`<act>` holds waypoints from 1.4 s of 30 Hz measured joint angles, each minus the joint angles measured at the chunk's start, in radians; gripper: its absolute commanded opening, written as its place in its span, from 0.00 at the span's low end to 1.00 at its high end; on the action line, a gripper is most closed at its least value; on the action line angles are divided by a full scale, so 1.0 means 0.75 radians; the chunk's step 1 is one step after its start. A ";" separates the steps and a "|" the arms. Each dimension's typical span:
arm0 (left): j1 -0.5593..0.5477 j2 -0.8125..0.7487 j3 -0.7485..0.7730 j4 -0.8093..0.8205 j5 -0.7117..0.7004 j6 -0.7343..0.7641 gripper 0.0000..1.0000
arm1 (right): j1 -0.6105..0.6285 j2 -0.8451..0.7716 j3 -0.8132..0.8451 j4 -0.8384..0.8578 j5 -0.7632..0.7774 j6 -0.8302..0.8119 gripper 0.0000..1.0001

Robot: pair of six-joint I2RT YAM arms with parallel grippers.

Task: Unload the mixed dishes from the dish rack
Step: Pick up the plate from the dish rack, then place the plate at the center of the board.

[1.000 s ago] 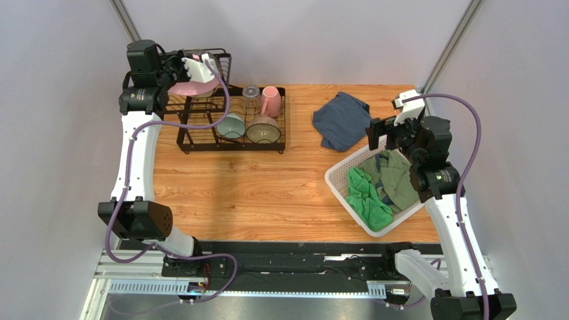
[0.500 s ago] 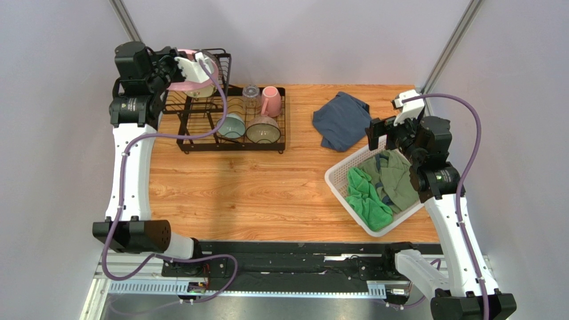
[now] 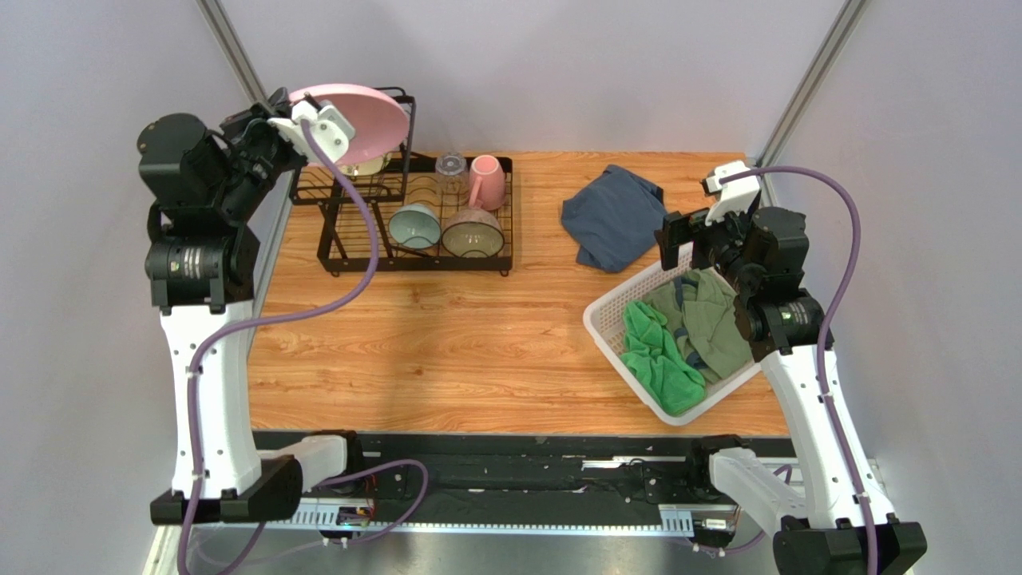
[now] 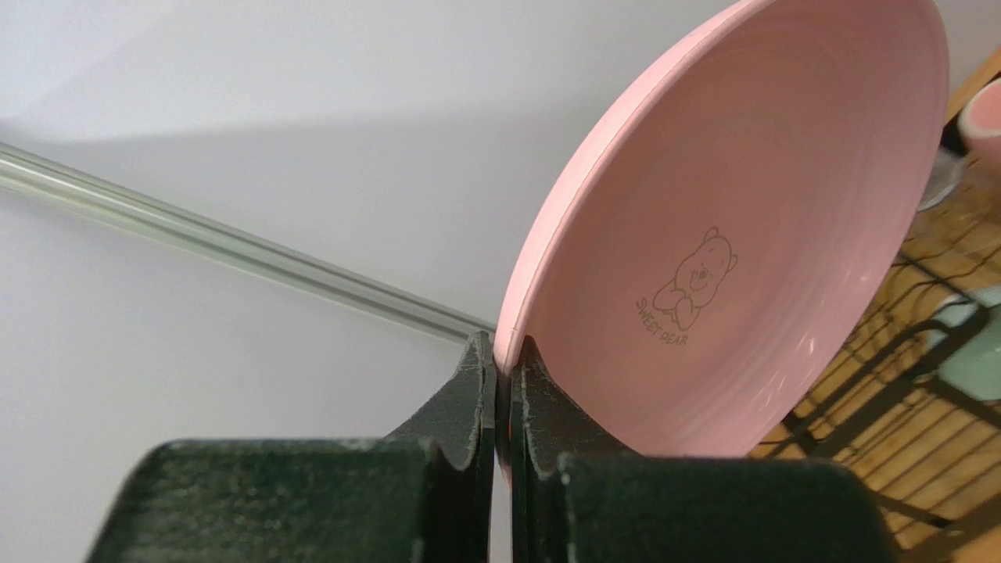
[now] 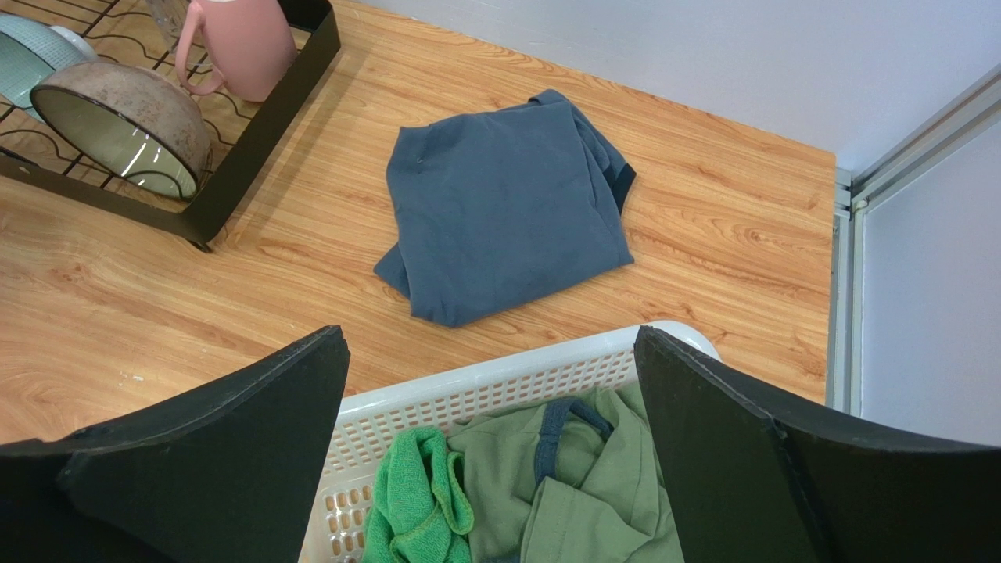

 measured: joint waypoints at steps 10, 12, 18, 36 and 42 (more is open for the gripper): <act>0.000 -0.201 -0.147 -0.178 0.258 -0.495 0.00 | 0.000 0.019 0.000 -0.004 -0.001 0.000 0.99; 0.000 -0.221 -0.200 -0.212 0.294 -0.574 0.00 | 0.001 0.026 0.000 -0.006 -0.001 0.000 1.00; 0.000 -0.210 -0.397 -0.273 0.348 -0.771 0.00 | 0.002 0.042 0.001 -0.006 -0.001 0.001 1.00; -0.282 0.193 -0.667 -0.360 0.425 -0.970 0.00 | 0.004 0.073 0.002 -0.010 -0.001 0.001 0.99; -0.394 0.329 -0.721 -0.307 0.376 -0.983 0.00 | 0.004 0.088 0.002 -0.011 0.000 0.001 0.99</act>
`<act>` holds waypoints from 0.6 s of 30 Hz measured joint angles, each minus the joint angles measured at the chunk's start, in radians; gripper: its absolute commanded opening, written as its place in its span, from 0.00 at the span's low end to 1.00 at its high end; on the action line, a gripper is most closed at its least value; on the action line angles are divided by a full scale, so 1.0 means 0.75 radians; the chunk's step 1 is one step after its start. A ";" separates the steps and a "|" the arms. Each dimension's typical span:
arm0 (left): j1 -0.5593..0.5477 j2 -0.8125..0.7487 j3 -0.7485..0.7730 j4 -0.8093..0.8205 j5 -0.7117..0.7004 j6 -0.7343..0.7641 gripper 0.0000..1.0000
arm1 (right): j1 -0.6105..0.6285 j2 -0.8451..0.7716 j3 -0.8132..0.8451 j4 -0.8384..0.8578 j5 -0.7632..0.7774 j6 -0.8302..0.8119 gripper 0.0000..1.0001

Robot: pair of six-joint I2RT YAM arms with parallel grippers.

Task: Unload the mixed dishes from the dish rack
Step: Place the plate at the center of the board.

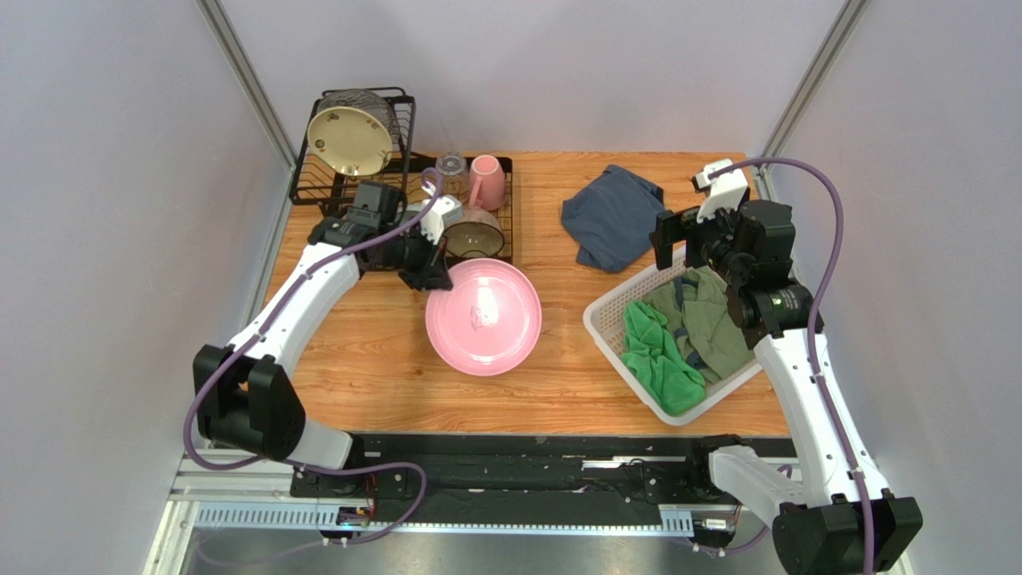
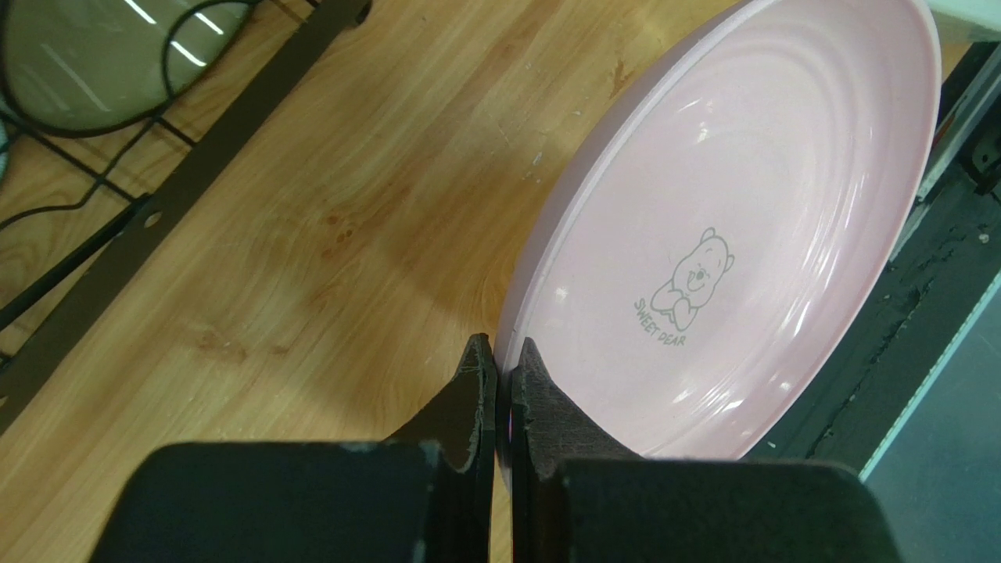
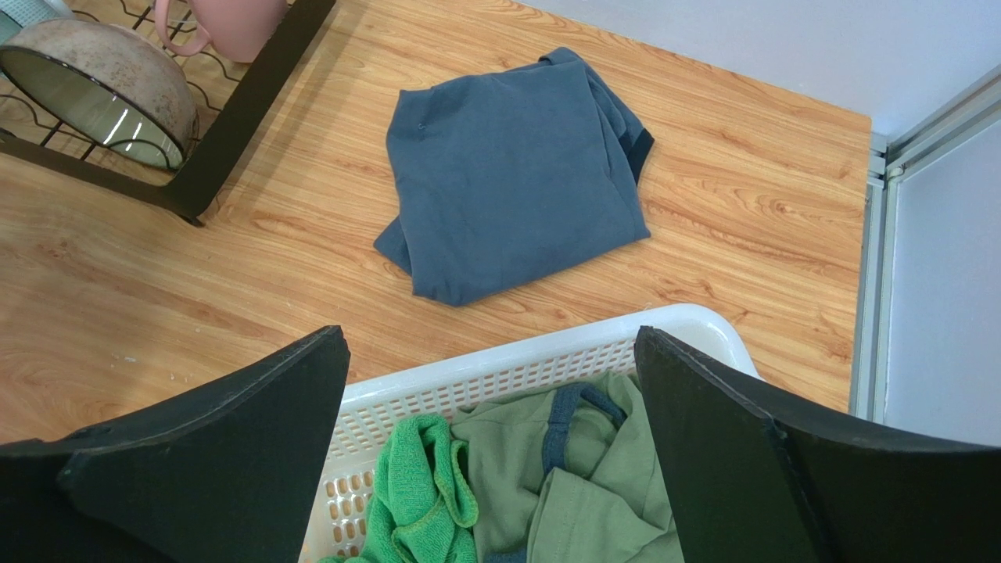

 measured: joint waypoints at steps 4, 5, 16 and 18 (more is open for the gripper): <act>-0.063 0.097 -0.011 0.053 -0.032 -0.006 0.00 | 0.000 0.001 0.000 0.000 0.000 0.000 0.99; -0.074 0.122 -0.012 0.067 -0.041 -0.009 0.00 | 0.000 0.001 0.000 0.000 0.000 0.000 0.99; -0.153 0.411 -0.012 0.186 -0.119 -0.015 0.00 | 0.000 0.007 0.000 0.000 0.000 -0.001 0.99; -0.169 0.437 -0.012 0.201 -0.126 -0.016 0.00 | 0.000 0.007 0.000 0.000 0.000 -0.001 0.99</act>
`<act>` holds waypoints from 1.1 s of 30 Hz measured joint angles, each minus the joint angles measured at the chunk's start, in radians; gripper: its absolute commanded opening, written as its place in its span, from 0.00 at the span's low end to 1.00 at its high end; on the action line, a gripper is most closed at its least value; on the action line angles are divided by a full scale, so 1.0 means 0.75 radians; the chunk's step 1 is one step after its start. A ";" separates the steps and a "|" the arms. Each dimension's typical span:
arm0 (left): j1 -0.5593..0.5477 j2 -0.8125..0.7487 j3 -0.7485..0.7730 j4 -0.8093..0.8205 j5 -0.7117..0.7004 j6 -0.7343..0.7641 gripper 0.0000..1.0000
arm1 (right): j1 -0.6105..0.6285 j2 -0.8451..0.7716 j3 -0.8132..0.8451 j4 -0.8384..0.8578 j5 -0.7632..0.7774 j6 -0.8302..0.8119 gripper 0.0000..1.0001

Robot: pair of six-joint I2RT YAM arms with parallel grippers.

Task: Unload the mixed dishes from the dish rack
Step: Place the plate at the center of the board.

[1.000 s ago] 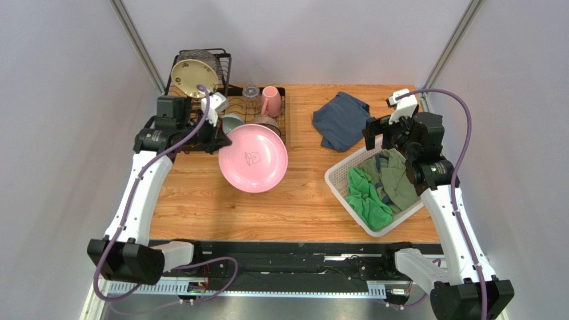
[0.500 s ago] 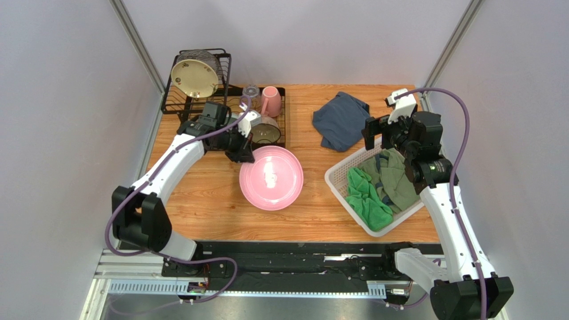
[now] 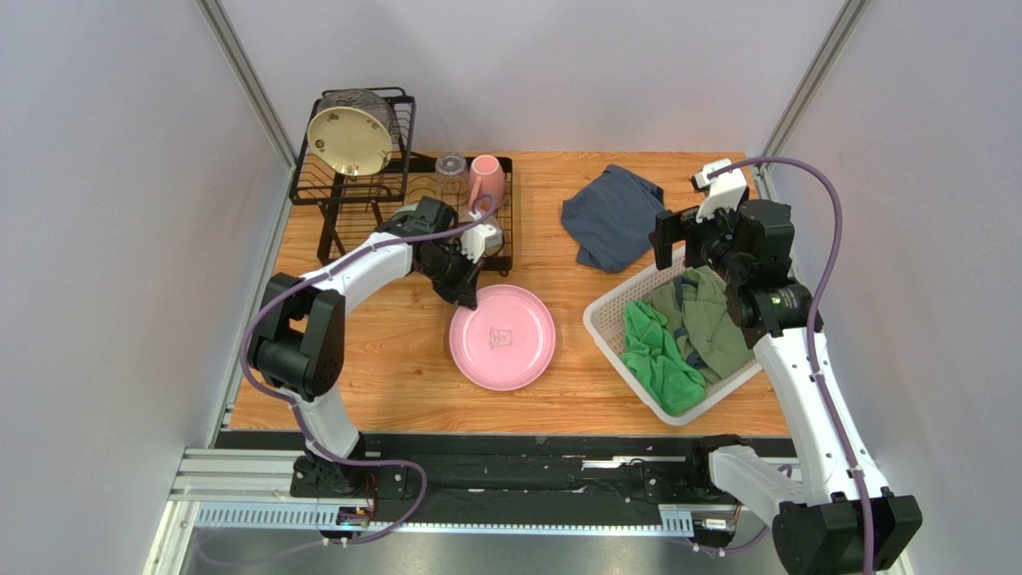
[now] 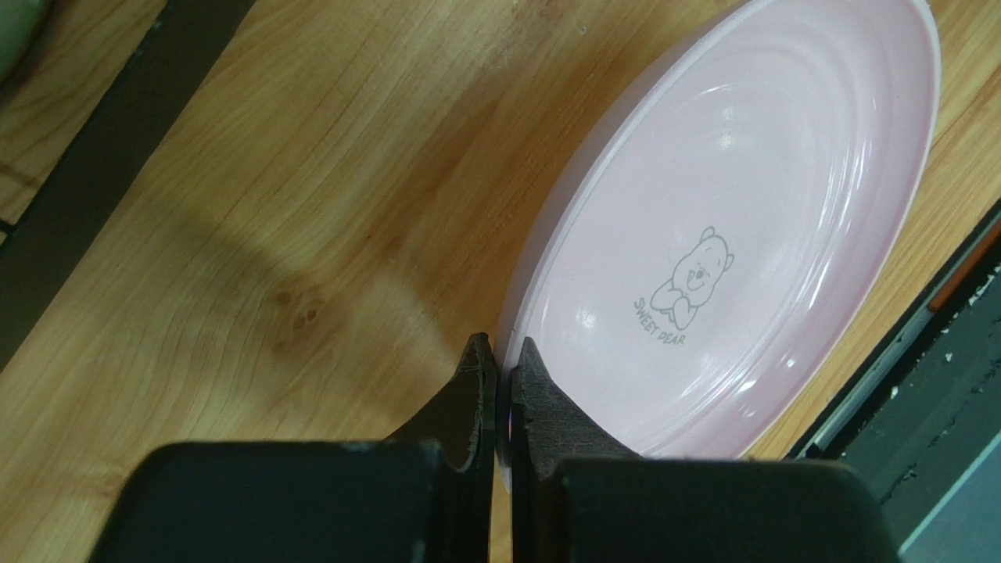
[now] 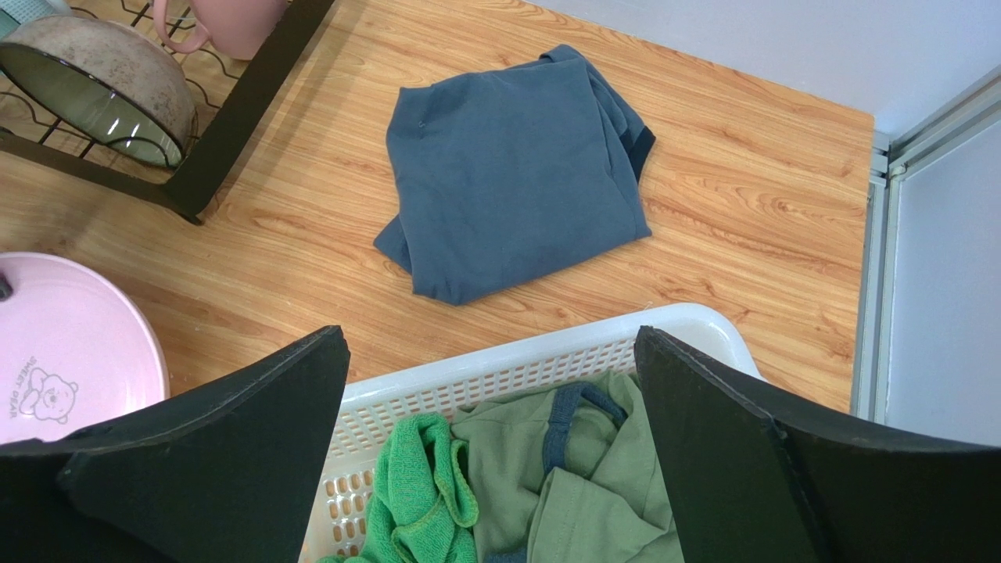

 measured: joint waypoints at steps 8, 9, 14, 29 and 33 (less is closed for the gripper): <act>-0.061 0.064 0.000 0.055 -0.007 -0.015 0.00 | 0.000 0.014 0.000 0.000 0.000 -0.003 0.99; -0.066 0.072 0.000 0.057 -0.011 -0.018 0.00 | 0.000 0.014 0.000 0.000 0.000 -0.005 0.99; -0.072 0.093 0.007 0.057 -0.012 -0.032 0.04 | 0.000 0.014 0.000 0.000 0.000 -0.009 0.99; -0.075 0.149 0.033 0.074 0.003 -0.048 0.10 | 0.000 0.014 0.000 0.000 0.001 -0.015 1.00; -0.075 0.156 0.038 0.074 0.006 -0.053 0.11 | 0.000 0.014 0.000 0.000 0.001 -0.015 0.99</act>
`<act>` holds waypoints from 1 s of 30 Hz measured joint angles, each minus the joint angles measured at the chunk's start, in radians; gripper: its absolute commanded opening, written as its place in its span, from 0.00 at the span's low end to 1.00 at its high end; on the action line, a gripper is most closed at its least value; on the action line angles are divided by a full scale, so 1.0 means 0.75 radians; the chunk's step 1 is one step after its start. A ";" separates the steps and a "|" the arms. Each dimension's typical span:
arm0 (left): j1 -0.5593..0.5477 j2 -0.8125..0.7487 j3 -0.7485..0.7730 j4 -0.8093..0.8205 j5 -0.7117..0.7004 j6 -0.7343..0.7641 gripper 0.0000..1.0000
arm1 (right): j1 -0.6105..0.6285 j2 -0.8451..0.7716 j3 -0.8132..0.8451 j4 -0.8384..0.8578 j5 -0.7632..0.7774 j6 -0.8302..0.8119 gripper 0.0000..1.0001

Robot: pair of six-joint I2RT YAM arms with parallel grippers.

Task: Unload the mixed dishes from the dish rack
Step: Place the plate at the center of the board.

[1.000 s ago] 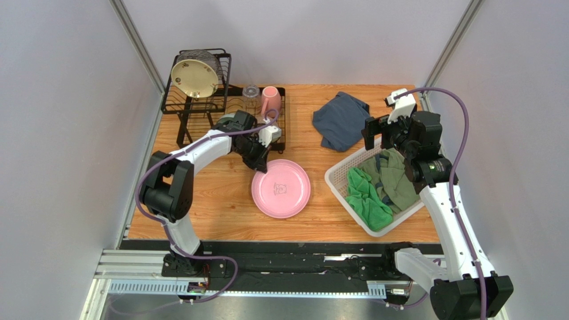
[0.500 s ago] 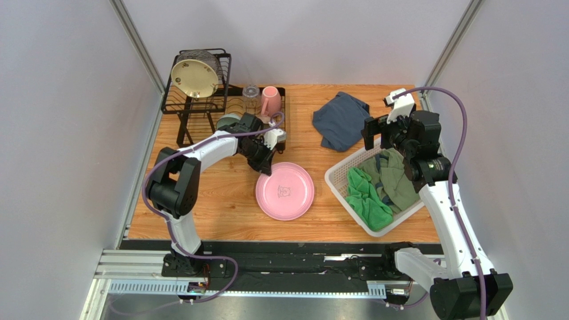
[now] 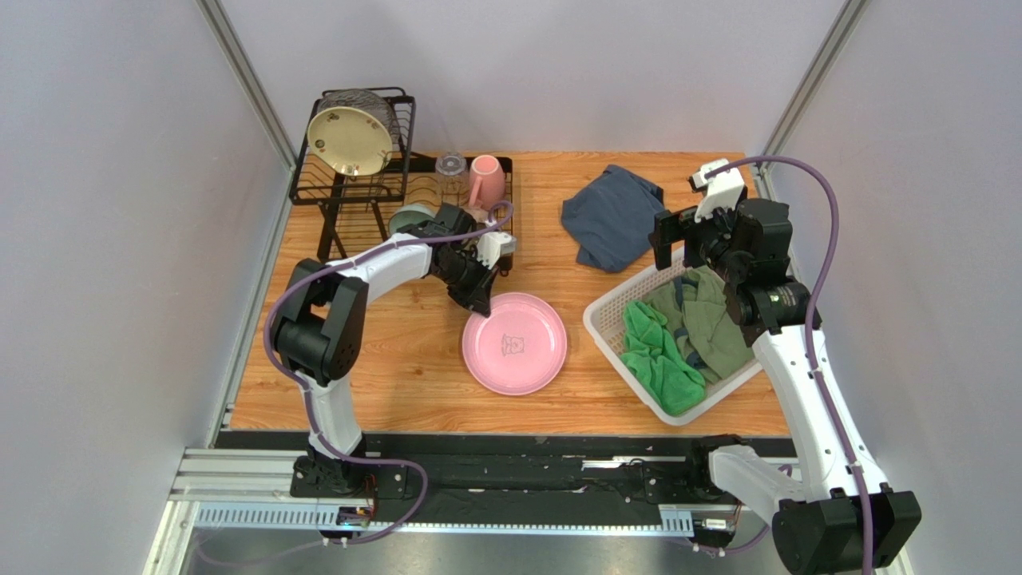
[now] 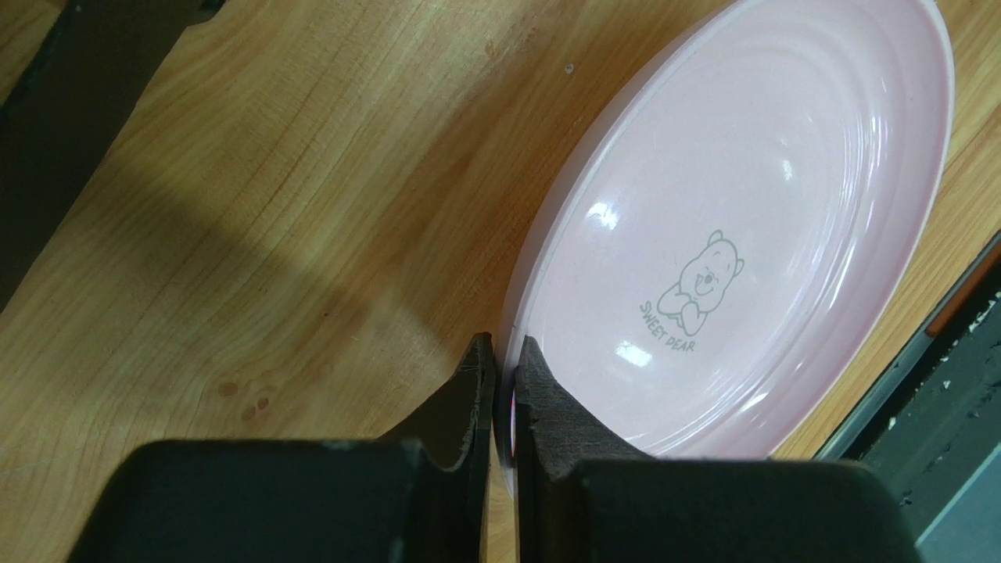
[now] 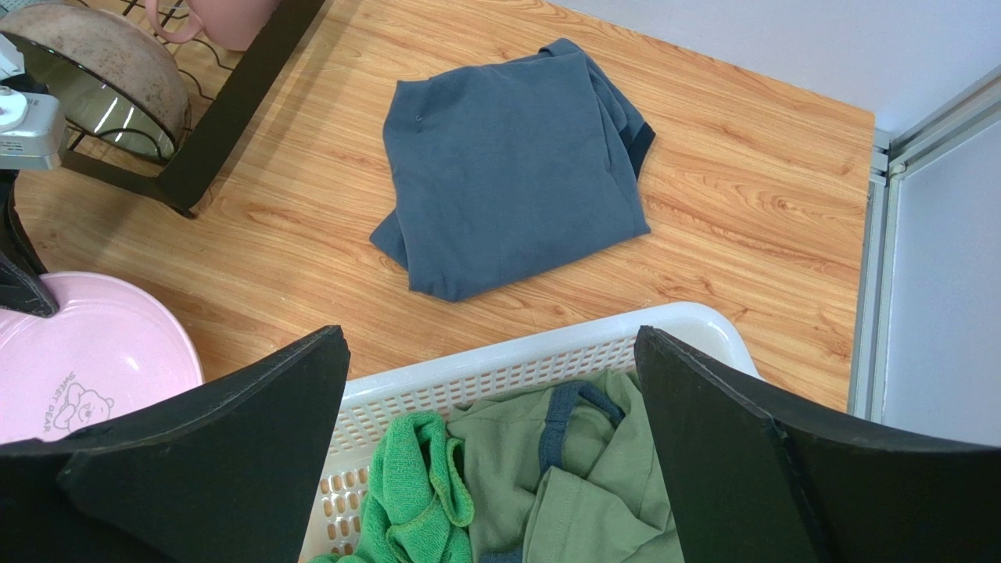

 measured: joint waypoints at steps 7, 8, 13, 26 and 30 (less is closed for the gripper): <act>-0.006 0.000 0.008 0.001 -0.005 -0.002 0.16 | 0.000 0.000 0.000 0.000 0.000 -0.001 0.99; -0.007 0.000 0.008 0.001 -0.006 -0.002 0.16 | 0.000 0.000 0.000 -0.001 0.000 -0.001 0.99; -0.008 0.003 0.009 0.000 -0.013 -0.001 0.22 | 0.000 -0.001 0.000 0.000 0.000 -0.001 1.00; -0.008 0.023 0.010 0.001 -0.055 0.000 0.32 | 0.000 -0.009 0.000 0.000 0.000 -0.006 0.99; -0.008 0.023 0.010 0.001 -0.060 0.001 0.34 | 0.000 -0.010 0.000 0.000 0.001 -0.006 0.99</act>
